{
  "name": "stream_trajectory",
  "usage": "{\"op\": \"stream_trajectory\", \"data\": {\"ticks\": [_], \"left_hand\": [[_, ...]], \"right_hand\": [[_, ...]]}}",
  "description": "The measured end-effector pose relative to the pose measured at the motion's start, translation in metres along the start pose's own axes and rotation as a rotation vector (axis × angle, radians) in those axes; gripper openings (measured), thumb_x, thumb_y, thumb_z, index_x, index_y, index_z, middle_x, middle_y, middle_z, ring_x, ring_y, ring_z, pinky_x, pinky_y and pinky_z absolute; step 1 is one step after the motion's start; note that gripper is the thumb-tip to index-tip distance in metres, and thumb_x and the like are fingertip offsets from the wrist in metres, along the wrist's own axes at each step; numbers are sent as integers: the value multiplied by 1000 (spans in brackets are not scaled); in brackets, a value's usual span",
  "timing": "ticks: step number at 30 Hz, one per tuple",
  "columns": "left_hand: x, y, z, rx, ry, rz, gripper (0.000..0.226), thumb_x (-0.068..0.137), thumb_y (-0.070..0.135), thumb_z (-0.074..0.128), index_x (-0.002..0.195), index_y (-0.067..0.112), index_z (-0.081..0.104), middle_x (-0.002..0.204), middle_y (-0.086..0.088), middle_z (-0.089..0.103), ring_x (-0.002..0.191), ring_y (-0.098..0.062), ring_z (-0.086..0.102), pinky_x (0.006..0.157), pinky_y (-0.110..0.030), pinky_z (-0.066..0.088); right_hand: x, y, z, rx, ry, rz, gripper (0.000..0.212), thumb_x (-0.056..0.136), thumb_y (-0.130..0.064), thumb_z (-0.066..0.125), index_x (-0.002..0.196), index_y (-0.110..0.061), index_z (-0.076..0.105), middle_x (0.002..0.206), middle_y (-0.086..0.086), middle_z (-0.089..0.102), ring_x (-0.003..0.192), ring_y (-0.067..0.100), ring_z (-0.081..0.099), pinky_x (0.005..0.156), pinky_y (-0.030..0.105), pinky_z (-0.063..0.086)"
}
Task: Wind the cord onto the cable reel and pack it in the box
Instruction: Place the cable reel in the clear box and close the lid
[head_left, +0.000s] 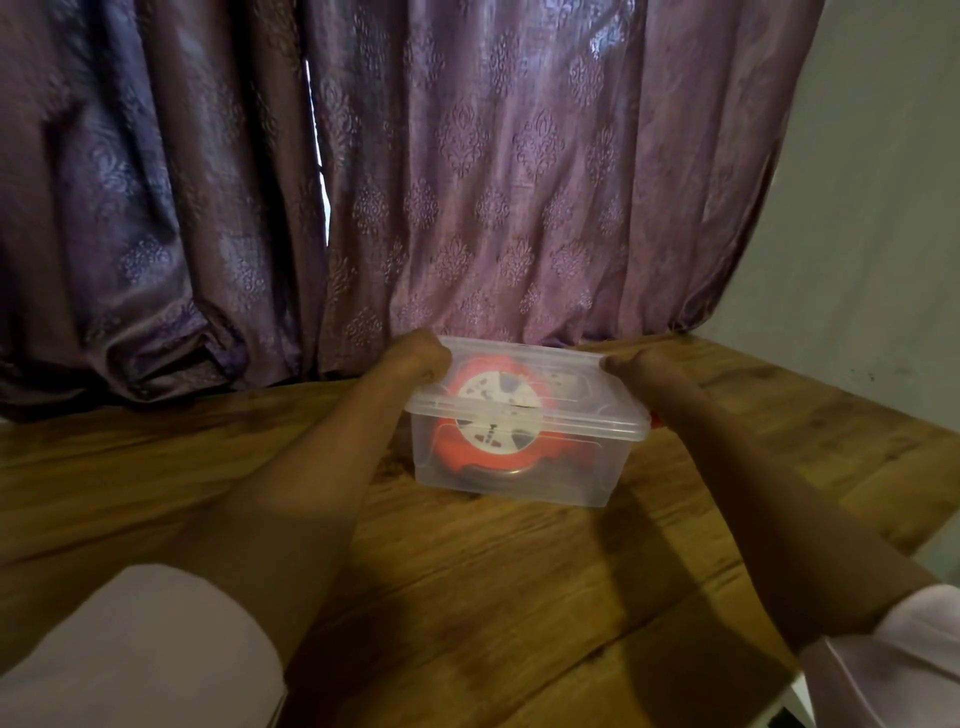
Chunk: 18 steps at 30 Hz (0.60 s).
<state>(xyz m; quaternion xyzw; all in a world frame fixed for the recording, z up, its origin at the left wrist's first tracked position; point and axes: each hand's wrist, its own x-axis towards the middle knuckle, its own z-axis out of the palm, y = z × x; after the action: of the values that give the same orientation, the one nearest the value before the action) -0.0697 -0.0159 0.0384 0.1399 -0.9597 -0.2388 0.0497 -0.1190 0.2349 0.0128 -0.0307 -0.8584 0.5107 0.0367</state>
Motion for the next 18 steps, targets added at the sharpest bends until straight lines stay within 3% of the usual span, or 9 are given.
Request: {"op": "stream_trajectory", "data": {"ticks": [2, 4, 7, 9, 11, 14, 18], "left_hand": [[-2, 0, 3, 15, 1, -9, 39, 103, 15, 42, 136, -4, 45, 141, -21, 50, 126, -33, 52, 97, -33, 43], [-7, 0, 6, 89, 112, 11, 41, 102, 22, 44, 135, -2, 46, 143, -21, 49, 127, -36, 52, 99, -38, 44], [-17, 7, 16, 214, 258, 262, 64, 98, 51, 45, 147, 11, 33, 154, -13, 37, 137, -35, 40, 110, -56, 34], [-31, 26, 27, 214, 126, 482, 77, 93, 69, 32, 154, 22, 21, 162, -4, 24, 148, -29, 24, 115, -64, 17], [-43, 50, 42, 224, -58, 584, 82, 91, 75, 23, 156, 25, 13, 165, 1, 12, 153, -24, 11, 118, -63, 6], [-54, 79, 57, 285, -234, 629, 90, 87, 80, 18, 157, 24, 8, 166, 4, 2, 153, -18, -1, 119, -59, -1], [-52, 86, 61, 297, -264, 610, 97, 83, 85, 24, 157, 26, 4, 166, 6, -3, 153, -16, -5, 119, -59, -5]], "right_hand": [[-2, -1, 0, -13, 10, -13, 46, 95, -34, 54, 129, -3, 53, 123, 19, 58, 91, 27, 54, 50, 27, 38], [-4, -2, -1, -8, 4, -7, 46, 96, -33, 53, 131, -2, 51, 124, 19, 57, 91, 26, 53, 50, 28, 37], [-9, -5, 1, 3, 6, 5, 48, 96, -35, 54, 131, -3, 50, 121, 16, 57, 92, 26, 53, 51, 28, 37], [-11, -7, 0, 14, 8, 5, 47, 95, -35, 55, 129, -2, 52, 123, 18, 58, 93, 26, 54, 58, 29, 41], [-13, -10, 1, -10, 11, 13, 47, 95, -35, 55, 128, -2, 53, 124, 19, 58, 98, 28, 57, 69, 30, 42], [-18, -15, 0, -13, 58, 28, 39, 94, -32, 56, 124, -7, 58, 122, 17, 60, 106, 32, 60, 67, 33, 44], [-20, -14, 3, -7, 70, 44, 42, 98, -35, 47, 132, -11, 53, 133, 11, 55, 122, 29, 50, 94, 35, 39]]}}
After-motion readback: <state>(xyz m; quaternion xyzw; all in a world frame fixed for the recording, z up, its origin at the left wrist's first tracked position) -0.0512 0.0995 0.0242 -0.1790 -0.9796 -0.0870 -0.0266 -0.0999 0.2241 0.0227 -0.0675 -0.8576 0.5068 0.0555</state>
